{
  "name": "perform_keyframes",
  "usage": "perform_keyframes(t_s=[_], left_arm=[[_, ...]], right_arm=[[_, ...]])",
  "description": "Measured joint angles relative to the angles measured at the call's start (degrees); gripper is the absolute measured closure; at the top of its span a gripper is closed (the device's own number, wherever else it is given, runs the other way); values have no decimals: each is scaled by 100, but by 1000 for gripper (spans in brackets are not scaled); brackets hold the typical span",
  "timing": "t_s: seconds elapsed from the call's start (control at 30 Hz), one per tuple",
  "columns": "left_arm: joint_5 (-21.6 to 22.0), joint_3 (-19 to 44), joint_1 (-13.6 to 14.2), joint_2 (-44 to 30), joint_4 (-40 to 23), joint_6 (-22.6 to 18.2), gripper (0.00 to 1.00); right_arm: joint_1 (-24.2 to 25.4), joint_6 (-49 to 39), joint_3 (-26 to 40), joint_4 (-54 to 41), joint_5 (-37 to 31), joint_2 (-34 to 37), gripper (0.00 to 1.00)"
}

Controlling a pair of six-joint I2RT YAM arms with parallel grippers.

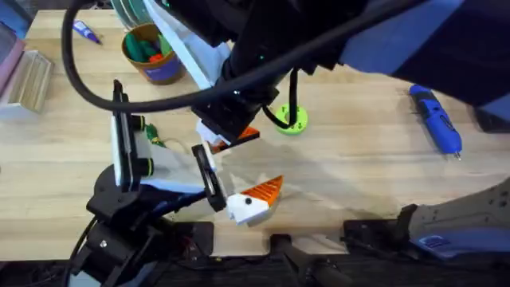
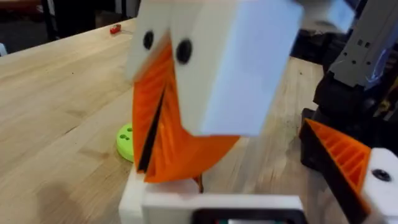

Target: Pick up the gripper from the table and insert it into the empty holder that is missing its gripper. Then pick up a screw, insert it into the mounting hole, and use the screwdriver to tighten it. Finally, clean up the table by picking up the vegetable and placing it into the bucket.

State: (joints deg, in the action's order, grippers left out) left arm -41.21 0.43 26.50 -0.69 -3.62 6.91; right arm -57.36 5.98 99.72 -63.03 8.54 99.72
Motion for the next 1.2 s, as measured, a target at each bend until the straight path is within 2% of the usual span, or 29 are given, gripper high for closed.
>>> perform_keyframes(t_s=[1.2], left_arm=[[-87, 0, 0, 0, 0, -4, 13]], right_arm=[[-22, 0, 61, -196, -114, -2, 995]])
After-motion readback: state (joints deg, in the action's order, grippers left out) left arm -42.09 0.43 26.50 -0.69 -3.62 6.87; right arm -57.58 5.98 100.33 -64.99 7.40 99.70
